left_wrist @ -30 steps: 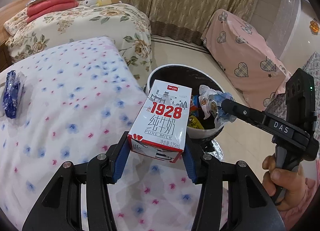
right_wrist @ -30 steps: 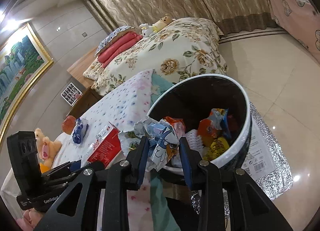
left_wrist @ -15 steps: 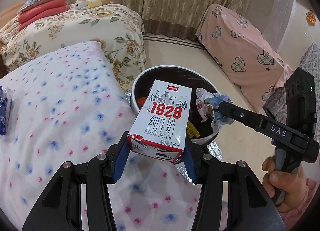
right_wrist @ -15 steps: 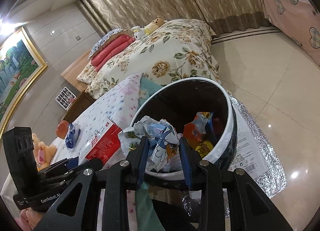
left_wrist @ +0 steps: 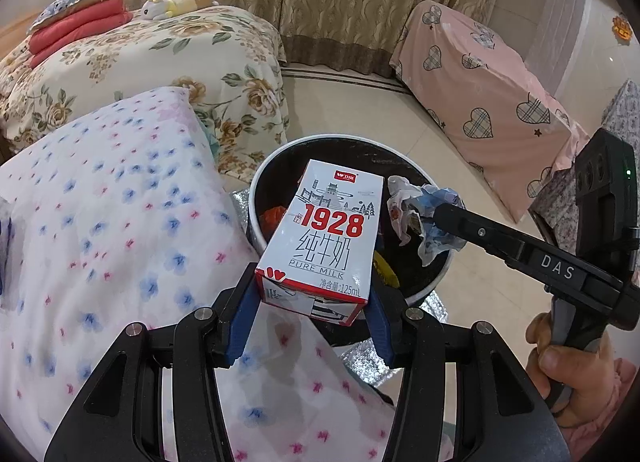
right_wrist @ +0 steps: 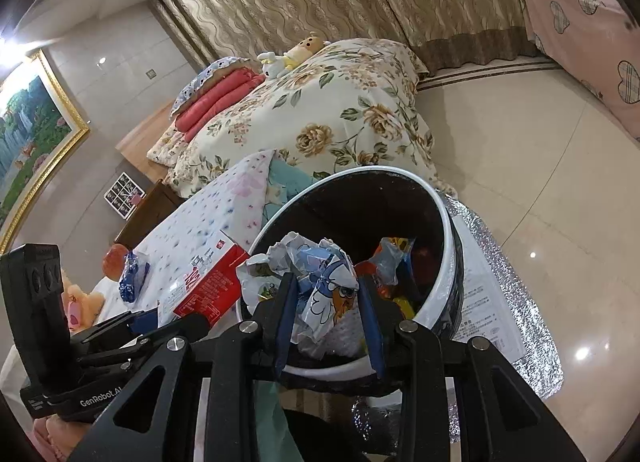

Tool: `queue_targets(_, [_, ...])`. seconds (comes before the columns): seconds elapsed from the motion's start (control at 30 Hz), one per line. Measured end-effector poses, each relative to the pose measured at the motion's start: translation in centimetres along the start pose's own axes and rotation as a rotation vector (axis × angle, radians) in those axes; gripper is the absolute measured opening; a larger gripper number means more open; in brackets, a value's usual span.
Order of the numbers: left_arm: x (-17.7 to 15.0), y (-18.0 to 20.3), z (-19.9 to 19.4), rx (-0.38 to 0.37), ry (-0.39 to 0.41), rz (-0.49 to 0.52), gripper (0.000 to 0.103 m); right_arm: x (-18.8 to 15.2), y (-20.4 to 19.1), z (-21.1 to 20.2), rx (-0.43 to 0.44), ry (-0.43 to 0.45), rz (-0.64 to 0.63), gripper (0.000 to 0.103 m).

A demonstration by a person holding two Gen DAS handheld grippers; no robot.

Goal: Collect trash
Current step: 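Carry the wrapper and red-and-white milk carton over the bin with both tools, then open both tools to drop the milk carton and wrapper into the bin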

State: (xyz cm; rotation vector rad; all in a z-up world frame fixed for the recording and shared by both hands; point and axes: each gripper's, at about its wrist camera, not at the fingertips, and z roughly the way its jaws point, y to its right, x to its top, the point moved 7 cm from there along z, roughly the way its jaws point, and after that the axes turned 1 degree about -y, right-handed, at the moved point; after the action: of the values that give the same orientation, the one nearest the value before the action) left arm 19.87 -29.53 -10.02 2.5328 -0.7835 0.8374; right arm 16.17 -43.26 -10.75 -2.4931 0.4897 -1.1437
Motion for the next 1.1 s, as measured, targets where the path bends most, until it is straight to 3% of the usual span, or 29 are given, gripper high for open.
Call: queue_targets(1.1, [1.9, 0.5, 1.7, 0.005, -0.023, -0.004, 0.049, 1.4, 0.6, 1.2, -0.029, -0.014, -0.002, 0.035])
